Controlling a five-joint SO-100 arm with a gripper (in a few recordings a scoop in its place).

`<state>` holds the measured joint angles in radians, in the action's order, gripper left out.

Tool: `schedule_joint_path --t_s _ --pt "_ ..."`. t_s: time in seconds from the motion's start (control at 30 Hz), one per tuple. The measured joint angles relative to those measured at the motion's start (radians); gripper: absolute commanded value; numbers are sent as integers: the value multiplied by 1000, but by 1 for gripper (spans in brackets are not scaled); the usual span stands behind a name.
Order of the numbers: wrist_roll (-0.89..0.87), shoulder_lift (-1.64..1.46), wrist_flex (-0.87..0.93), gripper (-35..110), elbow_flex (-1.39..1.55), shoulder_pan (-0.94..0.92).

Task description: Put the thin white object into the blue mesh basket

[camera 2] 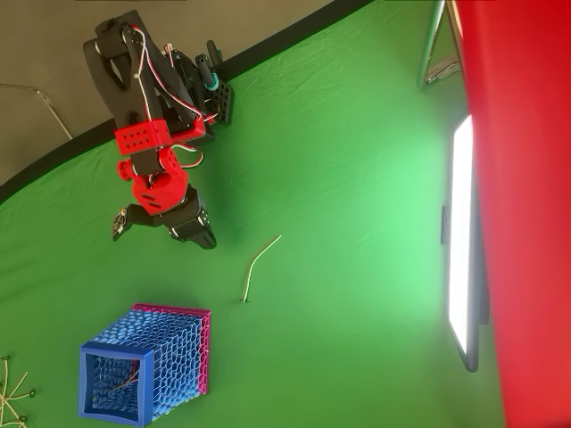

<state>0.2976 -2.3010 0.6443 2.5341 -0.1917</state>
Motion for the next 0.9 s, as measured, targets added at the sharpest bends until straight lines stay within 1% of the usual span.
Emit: schedule_joint_path --t_s 0.17,0.23,0.43,0.67,0.77,0.9 --pt "156 163 20 7 -146 -2" --pt "219 222 57 11 -213 -2" --pt "426 420 230 15 -465 15" --pt "624 657 407 16 -730 61" --pt "712 755 453 16 -821 67" --pt "805 881 468 17 -927 67"
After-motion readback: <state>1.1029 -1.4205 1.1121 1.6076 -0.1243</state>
